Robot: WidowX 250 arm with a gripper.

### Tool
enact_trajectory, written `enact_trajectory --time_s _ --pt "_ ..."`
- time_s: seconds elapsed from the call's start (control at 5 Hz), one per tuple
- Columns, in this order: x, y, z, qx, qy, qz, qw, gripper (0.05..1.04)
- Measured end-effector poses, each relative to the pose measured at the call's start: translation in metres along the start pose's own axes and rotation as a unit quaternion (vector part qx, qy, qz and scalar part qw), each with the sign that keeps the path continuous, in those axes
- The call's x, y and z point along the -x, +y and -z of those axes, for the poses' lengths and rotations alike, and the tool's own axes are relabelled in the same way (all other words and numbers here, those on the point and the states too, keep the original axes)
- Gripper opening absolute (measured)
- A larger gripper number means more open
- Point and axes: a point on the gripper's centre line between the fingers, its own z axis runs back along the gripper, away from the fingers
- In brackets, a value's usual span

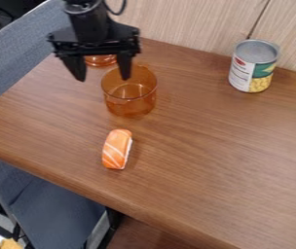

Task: Move yellow container from middle of the table to the bottom right of the table

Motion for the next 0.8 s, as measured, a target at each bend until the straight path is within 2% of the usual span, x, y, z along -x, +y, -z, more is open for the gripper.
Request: enact_trajectory --time_s 0.2,0.4,0.8 --pt "-0.01 0.011 0.018 -0.039 0.018 -0.083 0.9957 1.001" --pt "-0.022 0.017 0.037 -0.068 0.023 -0.13 0.989 1.001" --pt "-0.026 0.01 0.072 -0.121 0.048 -0.129 0.983 1.001"
